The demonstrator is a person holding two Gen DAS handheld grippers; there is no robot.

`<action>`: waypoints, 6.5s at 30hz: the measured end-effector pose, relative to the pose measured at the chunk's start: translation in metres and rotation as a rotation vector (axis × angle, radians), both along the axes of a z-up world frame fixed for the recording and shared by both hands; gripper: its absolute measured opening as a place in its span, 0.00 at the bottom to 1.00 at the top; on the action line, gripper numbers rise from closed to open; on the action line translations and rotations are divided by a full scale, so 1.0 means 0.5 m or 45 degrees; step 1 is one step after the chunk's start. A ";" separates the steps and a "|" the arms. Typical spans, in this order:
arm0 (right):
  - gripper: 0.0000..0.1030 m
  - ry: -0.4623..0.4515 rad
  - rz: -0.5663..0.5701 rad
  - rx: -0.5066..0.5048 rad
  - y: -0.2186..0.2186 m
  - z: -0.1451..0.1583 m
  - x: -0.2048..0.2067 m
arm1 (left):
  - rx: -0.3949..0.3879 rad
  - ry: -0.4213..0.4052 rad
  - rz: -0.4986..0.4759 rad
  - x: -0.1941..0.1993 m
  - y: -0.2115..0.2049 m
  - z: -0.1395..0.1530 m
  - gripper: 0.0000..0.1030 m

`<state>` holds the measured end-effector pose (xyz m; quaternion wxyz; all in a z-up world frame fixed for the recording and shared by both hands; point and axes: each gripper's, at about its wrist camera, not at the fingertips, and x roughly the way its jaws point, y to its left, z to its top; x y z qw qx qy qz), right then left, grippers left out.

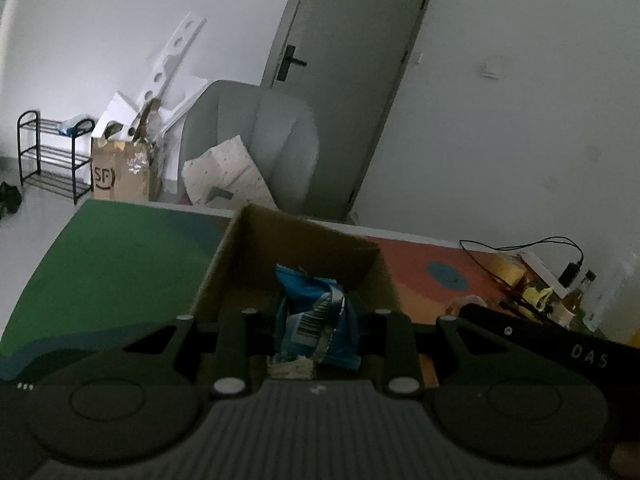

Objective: Organize snacks
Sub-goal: 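Carry both packets into the cardboard box and open both grippers, then move both grippers back over the snack pile, then grasp the cream biscuit bar with the left gripper while the right gripper grasps the green-white printed packet, then carry both packets into the cardboard box and open both grippers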

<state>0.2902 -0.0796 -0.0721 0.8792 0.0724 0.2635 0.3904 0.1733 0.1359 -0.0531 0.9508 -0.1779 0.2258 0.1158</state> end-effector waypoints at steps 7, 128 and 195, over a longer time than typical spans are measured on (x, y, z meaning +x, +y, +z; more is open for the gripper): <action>0.15 0.002 0.054 -0.014 0.044 0.002 -0.005 | -0.041 -0.004 0.050 0.000 0.029 0.000 0.32; 0.76 0.054 -0.511 -0.298 -0.376 -0.191 0.077 | 0.141 0.284 -0.340 0.200 -0.326 -0.196 0.36; 0.45 -0.152 -0.207 -0.133 -0.060 -0.018 -0.011 | 0.173 -0.035 -0.070 0.021 -0.089 0.032 0.32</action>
